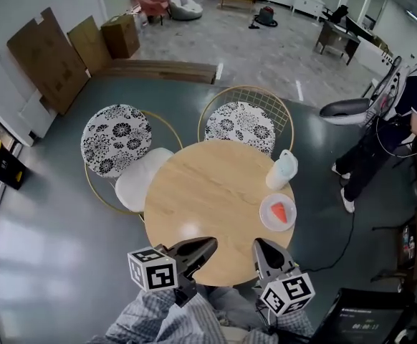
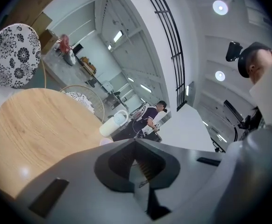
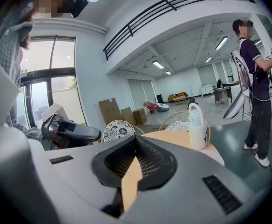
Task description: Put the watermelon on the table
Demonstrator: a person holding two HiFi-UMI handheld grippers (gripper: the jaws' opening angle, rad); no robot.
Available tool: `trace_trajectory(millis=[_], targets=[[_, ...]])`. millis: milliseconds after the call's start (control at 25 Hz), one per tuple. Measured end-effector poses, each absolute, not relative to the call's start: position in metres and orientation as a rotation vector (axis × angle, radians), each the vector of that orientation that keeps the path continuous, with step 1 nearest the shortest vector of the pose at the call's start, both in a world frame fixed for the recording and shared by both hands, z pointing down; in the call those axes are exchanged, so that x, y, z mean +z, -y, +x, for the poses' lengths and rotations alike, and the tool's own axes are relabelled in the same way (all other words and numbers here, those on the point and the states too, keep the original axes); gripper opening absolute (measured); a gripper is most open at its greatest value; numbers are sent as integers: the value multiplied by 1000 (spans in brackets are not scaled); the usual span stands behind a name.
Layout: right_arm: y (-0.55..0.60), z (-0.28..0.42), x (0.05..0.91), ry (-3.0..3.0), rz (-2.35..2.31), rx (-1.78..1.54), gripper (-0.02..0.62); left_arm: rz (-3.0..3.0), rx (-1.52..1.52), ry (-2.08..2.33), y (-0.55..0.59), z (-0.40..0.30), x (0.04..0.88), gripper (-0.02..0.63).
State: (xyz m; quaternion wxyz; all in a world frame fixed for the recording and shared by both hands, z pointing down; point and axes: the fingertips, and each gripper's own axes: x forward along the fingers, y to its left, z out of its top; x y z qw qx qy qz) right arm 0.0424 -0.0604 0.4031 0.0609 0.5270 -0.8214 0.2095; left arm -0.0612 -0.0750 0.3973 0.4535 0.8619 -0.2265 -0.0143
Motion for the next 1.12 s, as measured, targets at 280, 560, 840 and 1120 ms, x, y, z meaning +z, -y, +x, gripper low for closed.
trace_trajectory(millis=[280,560,840,1120], targets=[[73,55,377,2569,1581,555,9,2195,-42,546,76,-40,381,8],[76,60,365,2616,1579,543,8,2206,-67,562,78,-29,372,8],[79,61,366,2631,1556,545,9,2204,-62,548,74,-20,372,7],[75,58,366,2638,1538,551,9,2208,-56,528,69,-17,370,8]])
